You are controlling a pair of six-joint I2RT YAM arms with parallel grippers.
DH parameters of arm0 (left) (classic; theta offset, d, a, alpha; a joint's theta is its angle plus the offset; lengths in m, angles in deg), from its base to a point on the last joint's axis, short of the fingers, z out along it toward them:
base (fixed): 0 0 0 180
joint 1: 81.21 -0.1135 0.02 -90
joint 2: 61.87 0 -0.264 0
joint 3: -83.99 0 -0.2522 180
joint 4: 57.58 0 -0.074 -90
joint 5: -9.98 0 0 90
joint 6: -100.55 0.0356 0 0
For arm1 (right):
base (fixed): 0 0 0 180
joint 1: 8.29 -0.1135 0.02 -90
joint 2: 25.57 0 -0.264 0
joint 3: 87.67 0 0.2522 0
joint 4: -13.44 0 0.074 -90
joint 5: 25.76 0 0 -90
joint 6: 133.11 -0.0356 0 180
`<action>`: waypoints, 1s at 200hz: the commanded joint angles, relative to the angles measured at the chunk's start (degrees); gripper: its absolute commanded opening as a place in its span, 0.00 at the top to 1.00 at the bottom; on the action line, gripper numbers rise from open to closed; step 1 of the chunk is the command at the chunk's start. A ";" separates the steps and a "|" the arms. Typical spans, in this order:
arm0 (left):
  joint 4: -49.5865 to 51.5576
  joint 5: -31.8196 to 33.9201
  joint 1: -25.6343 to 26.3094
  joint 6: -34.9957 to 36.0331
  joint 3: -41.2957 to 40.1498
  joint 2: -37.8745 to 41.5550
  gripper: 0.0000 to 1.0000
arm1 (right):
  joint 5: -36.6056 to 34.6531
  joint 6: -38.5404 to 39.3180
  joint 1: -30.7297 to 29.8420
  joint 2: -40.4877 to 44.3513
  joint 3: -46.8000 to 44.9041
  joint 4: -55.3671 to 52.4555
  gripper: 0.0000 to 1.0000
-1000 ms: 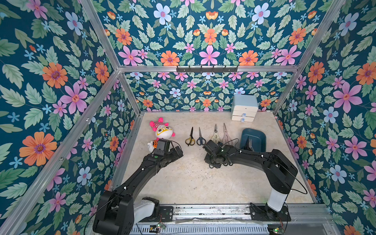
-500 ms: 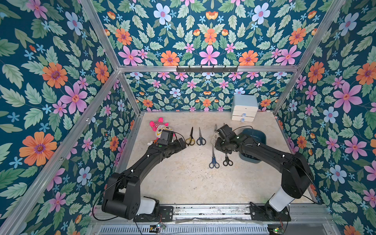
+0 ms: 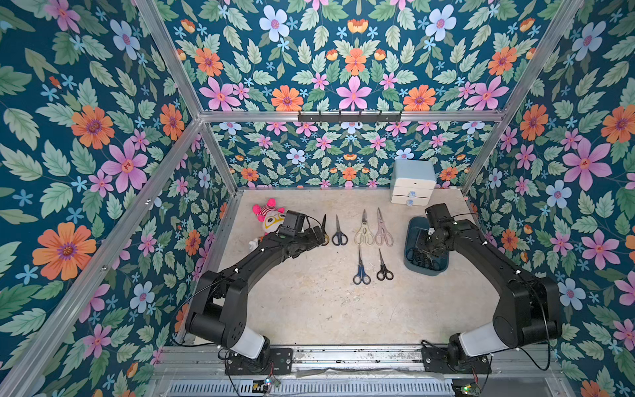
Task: Take the scissors out of the storage box
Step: Pick up the scissors from the storage box.
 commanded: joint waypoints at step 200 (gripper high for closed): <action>1.45 6.54 3.96 -4.99 -4.25 5.45 0.01 | 4.62 7.93 6.50 -11.90 -2.65 10.11 0.71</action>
